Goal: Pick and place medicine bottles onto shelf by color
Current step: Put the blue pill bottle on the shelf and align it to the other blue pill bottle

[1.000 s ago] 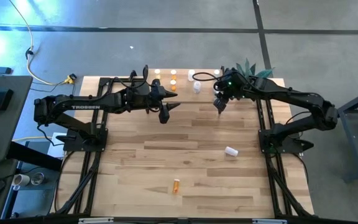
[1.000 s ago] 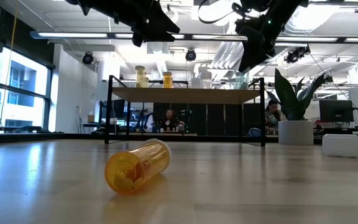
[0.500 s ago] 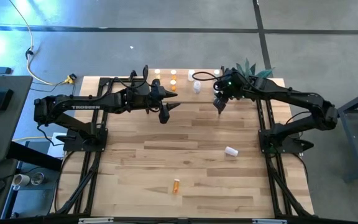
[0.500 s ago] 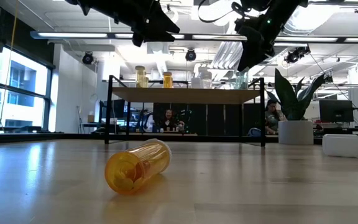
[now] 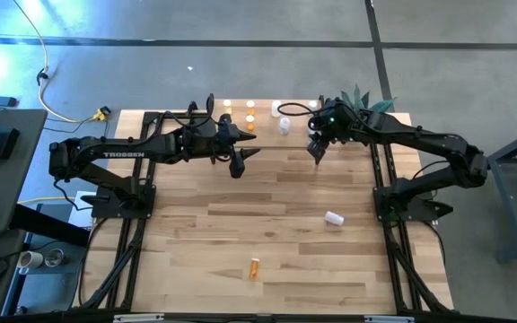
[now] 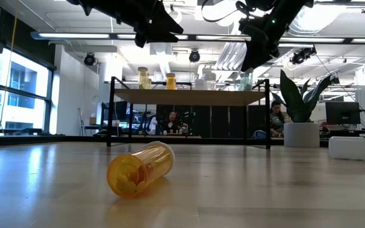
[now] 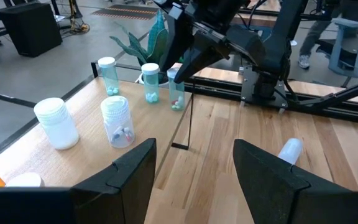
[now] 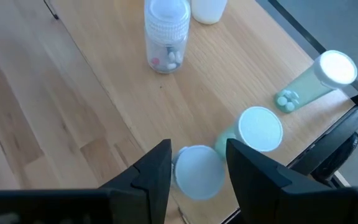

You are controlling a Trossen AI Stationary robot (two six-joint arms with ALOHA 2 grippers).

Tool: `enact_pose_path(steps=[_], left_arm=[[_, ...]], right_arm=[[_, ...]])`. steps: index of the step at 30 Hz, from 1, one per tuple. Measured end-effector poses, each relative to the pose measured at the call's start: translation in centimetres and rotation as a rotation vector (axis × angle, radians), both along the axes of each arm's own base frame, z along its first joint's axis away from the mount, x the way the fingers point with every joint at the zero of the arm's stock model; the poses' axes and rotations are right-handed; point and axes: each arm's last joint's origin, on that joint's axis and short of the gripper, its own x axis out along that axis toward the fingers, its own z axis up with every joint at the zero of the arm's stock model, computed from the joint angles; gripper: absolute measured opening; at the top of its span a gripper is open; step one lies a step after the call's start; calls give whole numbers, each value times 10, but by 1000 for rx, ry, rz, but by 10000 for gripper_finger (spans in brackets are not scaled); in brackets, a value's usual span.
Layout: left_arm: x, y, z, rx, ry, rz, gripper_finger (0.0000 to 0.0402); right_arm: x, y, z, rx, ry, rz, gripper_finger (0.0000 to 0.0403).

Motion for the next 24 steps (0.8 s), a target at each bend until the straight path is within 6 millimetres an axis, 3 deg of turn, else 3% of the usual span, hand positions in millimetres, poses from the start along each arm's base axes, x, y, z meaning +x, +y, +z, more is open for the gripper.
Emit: enact_pose_path(steps=[16,24], left_arm=[[0,0,0,0,0,0,202],[0,0,0,0,0,0,202]], right_arm=[[2,0,2,7,-29,17,145],[1,0,28,-13,-69,17,145]])
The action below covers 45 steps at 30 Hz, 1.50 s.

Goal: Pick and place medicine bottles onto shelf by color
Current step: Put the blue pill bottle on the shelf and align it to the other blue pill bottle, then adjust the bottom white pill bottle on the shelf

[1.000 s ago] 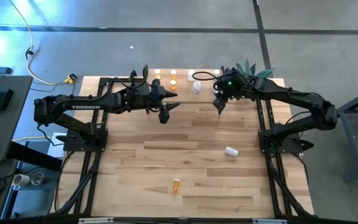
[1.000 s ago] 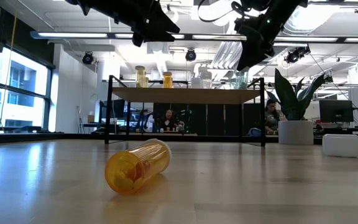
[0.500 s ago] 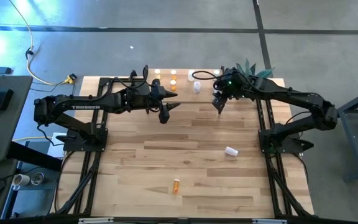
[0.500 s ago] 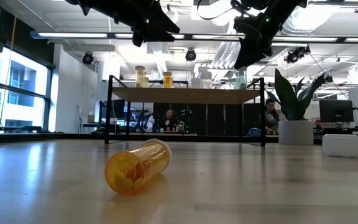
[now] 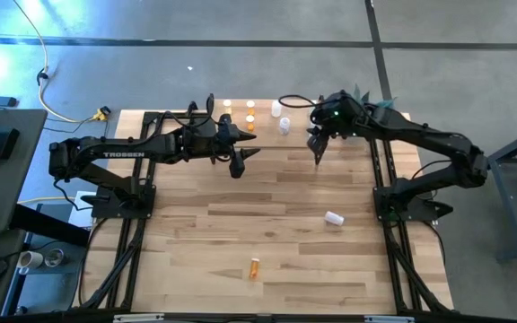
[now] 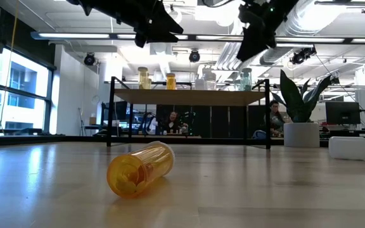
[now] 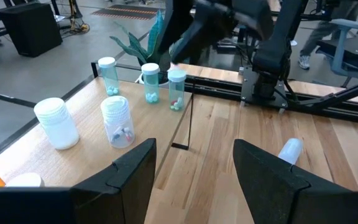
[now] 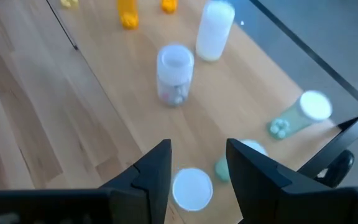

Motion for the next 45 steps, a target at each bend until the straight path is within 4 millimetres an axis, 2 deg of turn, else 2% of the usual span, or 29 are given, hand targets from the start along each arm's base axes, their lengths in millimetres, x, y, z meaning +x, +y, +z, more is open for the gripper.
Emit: enact_pose_path(steps=[8,16,29,37,41,45], left_arm=[[-6,-2,7,5,-14,0,202],[-16,-6,18,10,-45,3,202],[-41,-15,36,-28,-71,15,202],[-55,-20,39,-59,-40,21,202],[-59,-21,43,-59,-58,22,202],[-64,-23,48,-51,-80,22,202]], right_arm=[[-3,1,21,18,-39,-24,145],[-3,9,25,112,-65,-1,145],[10,43,25,157,-78,104,145],[11,78,19,244,0,175,145],[15,86,21,192,-28,167,145],[25,82,32,67,-162,139,145]])
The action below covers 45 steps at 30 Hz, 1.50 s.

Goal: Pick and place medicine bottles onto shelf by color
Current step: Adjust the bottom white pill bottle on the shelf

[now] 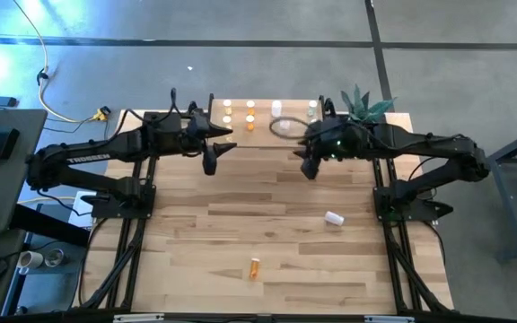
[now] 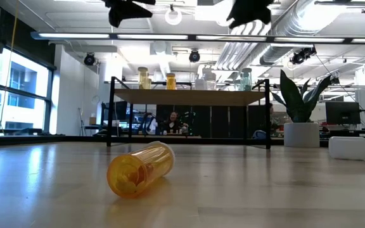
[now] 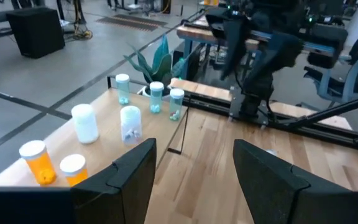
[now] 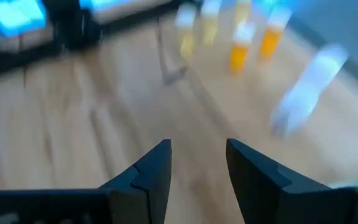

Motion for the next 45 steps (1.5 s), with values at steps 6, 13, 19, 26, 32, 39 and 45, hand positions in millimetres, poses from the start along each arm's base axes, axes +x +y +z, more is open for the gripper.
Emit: enact_pose_path(steps=[6,13,19,26,32,39,45], left_arm=[[-13,-3,11,30,-49,48,202],[-25,-5,20,172,-27,84,202],[-30,-1,19,224,21,131,202],[-37,7,7,189,155,164,202],[-41,13,1,165,215,191,202],[-43,15,1,159,223,206,202],[-43,15,0,158,225,206,202]], right_arm=[[10,-21,22,-165,-211,-33,145],[10,-51,45,-260,-339,-121,145],[24,-80,50,-240,-216,-187,145],[46,-104,20,-116,69,-277,145],[58,-115,-5,-75,209,-284,145],[57,-124,-14,-98,275,-380,145],[59,-130,-25,-37,298,-396,145]])
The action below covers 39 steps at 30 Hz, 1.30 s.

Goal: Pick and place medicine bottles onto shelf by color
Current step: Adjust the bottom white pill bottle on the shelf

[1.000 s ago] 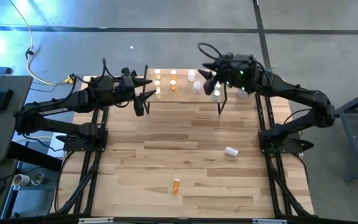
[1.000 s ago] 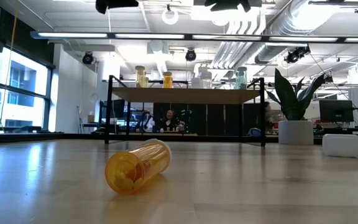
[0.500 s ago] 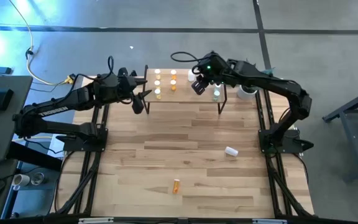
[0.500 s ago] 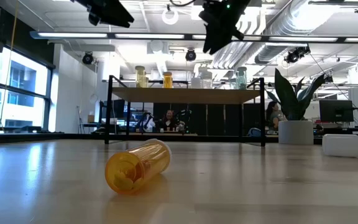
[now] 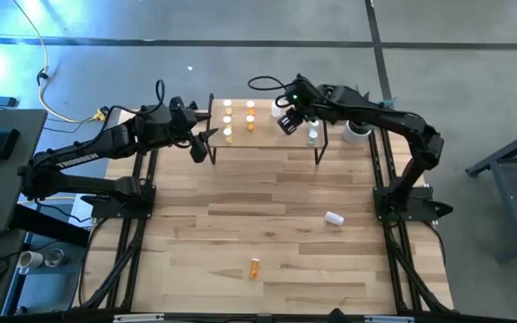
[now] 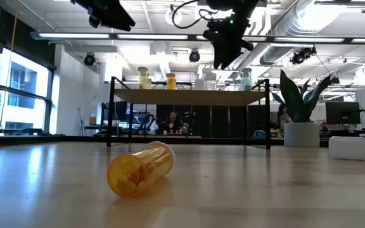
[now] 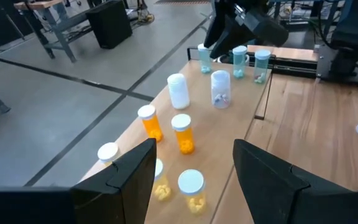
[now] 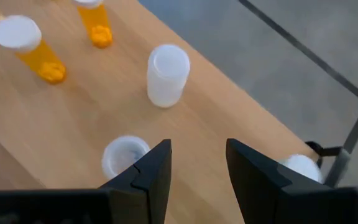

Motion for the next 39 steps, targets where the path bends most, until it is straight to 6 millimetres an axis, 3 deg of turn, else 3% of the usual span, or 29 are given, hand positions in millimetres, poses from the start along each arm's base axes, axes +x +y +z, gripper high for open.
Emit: enact_pose_path(steps=[19,30,39], left_arm=[[0,0,-1,2,15,-5,202],[0,0,-1,3,16,-3,202],[0,0,-1,4,17,1,202]], right_arm=[[0,-2,-15,158,15,-29,145],[13,-6,-32,203,23,-31,145],[17,-8,-32,197,-19,-17,145]])
